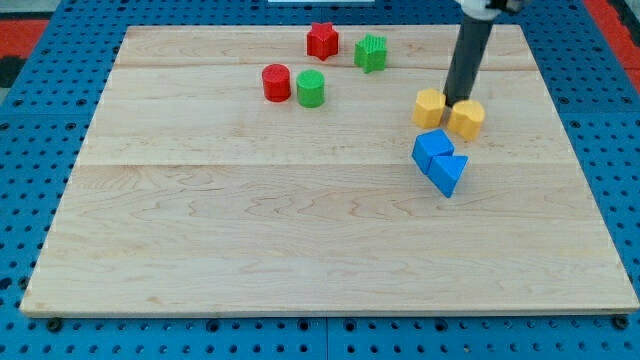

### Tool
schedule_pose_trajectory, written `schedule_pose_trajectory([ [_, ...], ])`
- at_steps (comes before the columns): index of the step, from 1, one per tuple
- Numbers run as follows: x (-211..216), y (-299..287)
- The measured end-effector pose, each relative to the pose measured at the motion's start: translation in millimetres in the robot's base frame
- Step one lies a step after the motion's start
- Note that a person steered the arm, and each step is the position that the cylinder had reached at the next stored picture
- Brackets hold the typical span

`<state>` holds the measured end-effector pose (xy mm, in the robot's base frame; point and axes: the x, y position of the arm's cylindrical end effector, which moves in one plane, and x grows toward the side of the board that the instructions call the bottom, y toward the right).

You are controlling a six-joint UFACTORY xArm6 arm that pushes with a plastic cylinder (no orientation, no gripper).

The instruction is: Push the blue blocks into yellow hexagon

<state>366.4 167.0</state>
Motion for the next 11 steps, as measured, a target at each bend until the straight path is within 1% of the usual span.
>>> schedule_pose_trajectory([
  [1, -37.1, -3.5],
  [2, -37.0, -58.7],
  [3, 18.2, -35.9],
  [4, 19.4, -99.2],
  [5, 80.4, -126.7],
  [6, 112.2, -84.7],
  [7, 90.2, -80.2],
  [8, 68.4, -42.5],
  [9, 89.6, -79.6],
  [10, 123.8, -36.7],
  [11, 130.2, -16.1],
])
